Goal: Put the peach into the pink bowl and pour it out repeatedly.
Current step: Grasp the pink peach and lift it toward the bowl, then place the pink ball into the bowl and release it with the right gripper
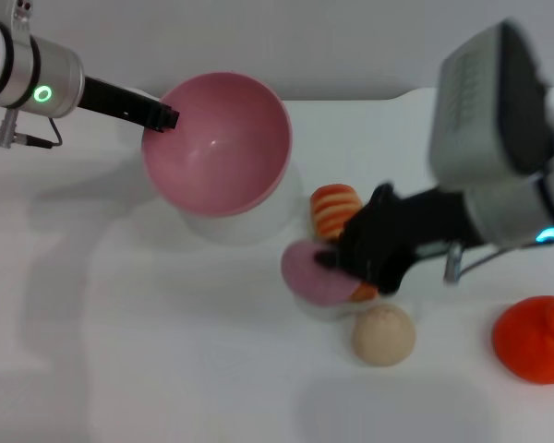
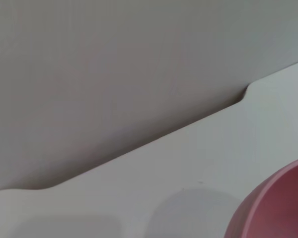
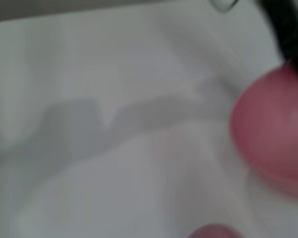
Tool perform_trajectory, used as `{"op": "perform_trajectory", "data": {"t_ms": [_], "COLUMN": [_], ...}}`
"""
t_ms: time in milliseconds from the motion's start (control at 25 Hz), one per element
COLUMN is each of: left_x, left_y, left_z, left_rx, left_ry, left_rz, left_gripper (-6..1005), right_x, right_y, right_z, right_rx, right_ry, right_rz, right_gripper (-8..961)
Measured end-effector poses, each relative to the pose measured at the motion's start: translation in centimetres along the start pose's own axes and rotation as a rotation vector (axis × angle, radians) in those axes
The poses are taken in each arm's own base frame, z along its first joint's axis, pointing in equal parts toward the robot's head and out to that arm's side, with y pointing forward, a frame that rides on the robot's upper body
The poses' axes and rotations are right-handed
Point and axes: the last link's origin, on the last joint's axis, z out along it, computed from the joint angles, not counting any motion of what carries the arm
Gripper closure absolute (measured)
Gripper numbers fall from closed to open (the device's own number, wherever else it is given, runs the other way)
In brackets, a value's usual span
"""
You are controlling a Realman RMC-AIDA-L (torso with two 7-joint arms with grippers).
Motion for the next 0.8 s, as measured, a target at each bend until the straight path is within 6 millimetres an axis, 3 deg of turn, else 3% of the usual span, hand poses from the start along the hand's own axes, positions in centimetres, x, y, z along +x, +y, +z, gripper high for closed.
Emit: {"op": "perform_trajectory", "data": {"t_ms": [360, 560, 800], "left_x": [-0.7, -0.7, -0.5], "left_y": [1.7, 3.0, 3.3], "left_z": [1.1, 1.7, 1.7], "left_rx": [-0.036, -0.065, -0.073], "left_ry": [-0.034, -0.056, -0.059], "left_rz": [0.025, 0.051, 0.055], "left_gripper": [954, 953, 953], "right_x": [-5.0, -5.9, -5.3], "right_y": [-1.4, -2.6, -4.1], "right_z": [-5.5, -5.4, -4.1], "right_rx": [0.128, 0.179, 0.204], "right_ry": [-0.178, -0.229, -0.241], "right_rz": [-0.102, -0.095, -0.036], "right_gripper": [869, 842, 811]}}
